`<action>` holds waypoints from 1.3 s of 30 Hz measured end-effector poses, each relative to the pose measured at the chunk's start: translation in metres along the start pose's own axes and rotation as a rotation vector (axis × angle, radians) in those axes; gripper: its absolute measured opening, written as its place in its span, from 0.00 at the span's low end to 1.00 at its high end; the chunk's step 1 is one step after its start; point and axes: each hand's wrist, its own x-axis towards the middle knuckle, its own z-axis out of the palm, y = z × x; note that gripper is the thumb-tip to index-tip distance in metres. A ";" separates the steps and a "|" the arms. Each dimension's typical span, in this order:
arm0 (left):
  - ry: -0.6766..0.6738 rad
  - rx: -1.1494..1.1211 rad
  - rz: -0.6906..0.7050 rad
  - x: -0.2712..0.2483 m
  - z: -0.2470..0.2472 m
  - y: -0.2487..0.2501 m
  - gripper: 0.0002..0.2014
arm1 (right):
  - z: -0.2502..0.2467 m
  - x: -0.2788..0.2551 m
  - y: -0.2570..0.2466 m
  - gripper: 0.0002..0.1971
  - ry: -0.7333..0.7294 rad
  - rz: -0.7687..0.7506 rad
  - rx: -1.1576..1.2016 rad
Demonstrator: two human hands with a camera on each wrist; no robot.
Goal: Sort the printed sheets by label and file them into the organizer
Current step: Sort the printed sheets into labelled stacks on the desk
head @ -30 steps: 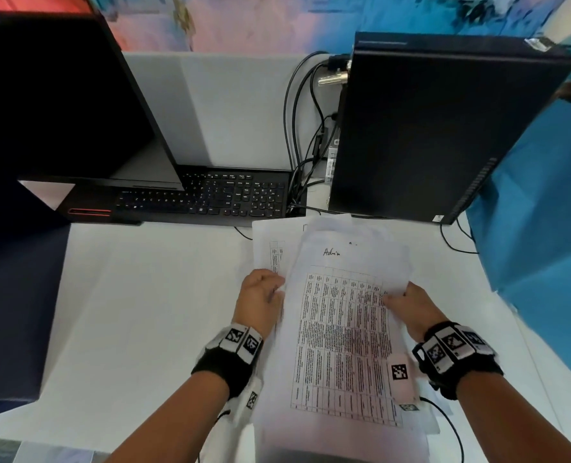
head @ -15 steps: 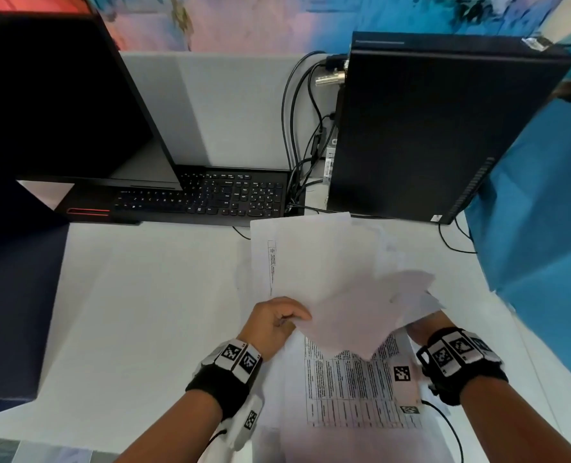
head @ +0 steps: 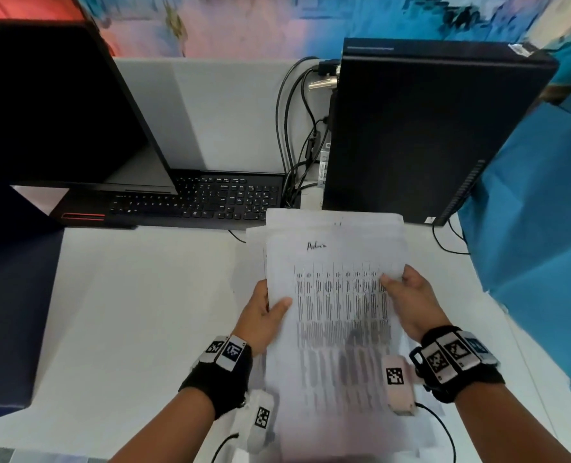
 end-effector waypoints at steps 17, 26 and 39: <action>0.544 -0.092 0.495 -0.018 -0.037 0.117 0.07 | 0.067 -0.062 -0.097 0.15 -0.014 -0.680 -0.050; 0.411 -0.173 0.281 -0.008 -0.034 0.087 0.14 | 0.077 -0.039 -0.056 0.20 -0.046 -0.422 -0.121; 0.695 -0.197 -0.159 -0.059 -0.172 0.018 0.15 | 0.194 -0.029 -0.014 0.10 -0.431 0.023 -0.478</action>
